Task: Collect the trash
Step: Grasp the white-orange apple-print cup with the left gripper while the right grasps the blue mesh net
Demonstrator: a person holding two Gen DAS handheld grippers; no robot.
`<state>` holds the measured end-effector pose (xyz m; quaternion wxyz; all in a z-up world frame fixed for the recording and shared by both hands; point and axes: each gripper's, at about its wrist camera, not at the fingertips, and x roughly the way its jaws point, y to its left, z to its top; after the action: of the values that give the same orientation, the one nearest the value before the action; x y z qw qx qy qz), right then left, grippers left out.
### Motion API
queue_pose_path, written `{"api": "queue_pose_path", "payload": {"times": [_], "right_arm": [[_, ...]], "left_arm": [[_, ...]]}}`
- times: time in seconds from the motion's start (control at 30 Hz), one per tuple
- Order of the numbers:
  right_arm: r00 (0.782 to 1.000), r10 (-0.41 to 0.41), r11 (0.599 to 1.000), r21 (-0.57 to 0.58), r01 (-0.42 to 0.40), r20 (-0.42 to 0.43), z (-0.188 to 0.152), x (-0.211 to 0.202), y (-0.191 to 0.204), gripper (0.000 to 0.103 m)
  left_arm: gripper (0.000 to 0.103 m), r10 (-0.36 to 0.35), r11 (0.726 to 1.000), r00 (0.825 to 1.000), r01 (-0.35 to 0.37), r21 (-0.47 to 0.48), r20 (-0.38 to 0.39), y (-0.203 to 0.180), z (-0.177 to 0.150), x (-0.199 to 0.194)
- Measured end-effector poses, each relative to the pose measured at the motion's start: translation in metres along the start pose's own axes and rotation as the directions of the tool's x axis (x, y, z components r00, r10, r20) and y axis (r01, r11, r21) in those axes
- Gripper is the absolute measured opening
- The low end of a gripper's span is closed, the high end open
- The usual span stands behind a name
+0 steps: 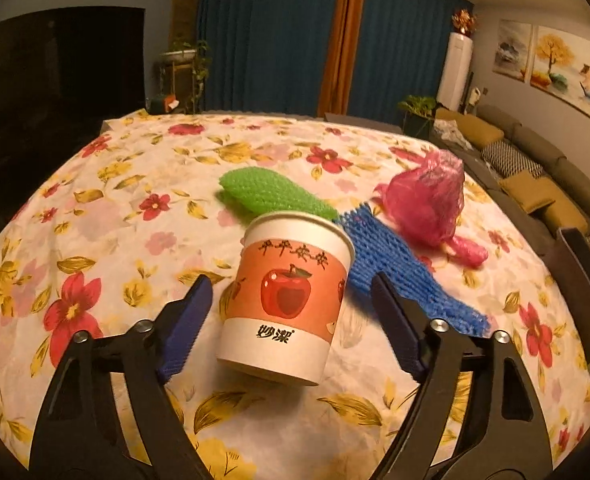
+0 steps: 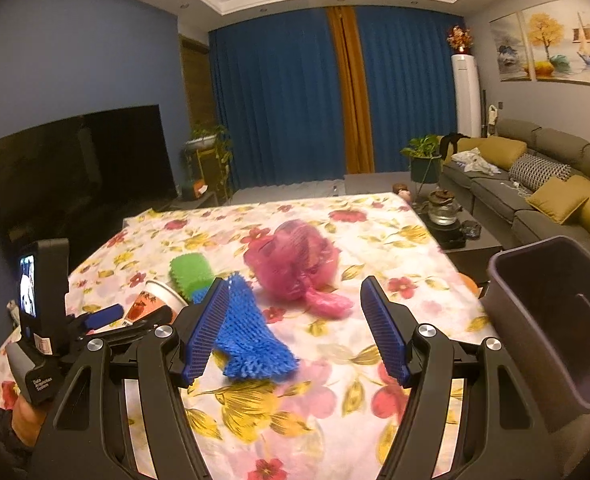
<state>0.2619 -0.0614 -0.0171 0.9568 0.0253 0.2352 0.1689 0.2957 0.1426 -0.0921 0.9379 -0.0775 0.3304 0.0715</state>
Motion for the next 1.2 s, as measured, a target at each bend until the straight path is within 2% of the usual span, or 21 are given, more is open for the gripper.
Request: {"api": "queue_pose_path", "payload": {"times": [0.1,0.3,0.47,0.6,0.8,1.2], "right_arm": [[1.000,0.007,1.000,-0.008,-0.007,-0.027,-0.004,0.013,0.006,0.068],[0.998,0.010,1.000,-0.023,-0.011,-0.057,-0.007,0.028,0.013,0.068],[0.994,0.026,0.999,-0.046,-0.030,-0.102,-0.012,0.044,0.022,0.068],[0.986,0.035,0.996,-0.071,-0.048,-0.164,-0.021,0.061,0.029,0.068],[0.971,0.037,0.994,-0.087,-0.059,-0.237,-0.028,0.084,0.035,0.068],[0.933,0.025,0.990,-0.119,-0.072,-0.360,-0.037,0.111,0.045,0.065]], "left_arm": [[0.062,-0.025,1.000,0.999,0.025,-0.020,-0.023,0.004,0.000,0.004],[0.059,-0.042,0.999,0.999,0.042,-0.034,-0.022,0.008,0.000,0.004],[0.058,-0.071,0.993,0.997,0.071,-0.093,0.007,0.018,0.002,-0.006],[0.058,-0.043,0.990,0.995,0.055,-0.127,0.095,0.030,0.006,-0.031],[0.058,-0.007,0.984,0.985,0.037,-0.173,0.170,0.046,0.012,-0.051],[0.058,0.001,0.978,0.983,0.038,-0.205,0.185,0.054,0.011,-0.057]]}}
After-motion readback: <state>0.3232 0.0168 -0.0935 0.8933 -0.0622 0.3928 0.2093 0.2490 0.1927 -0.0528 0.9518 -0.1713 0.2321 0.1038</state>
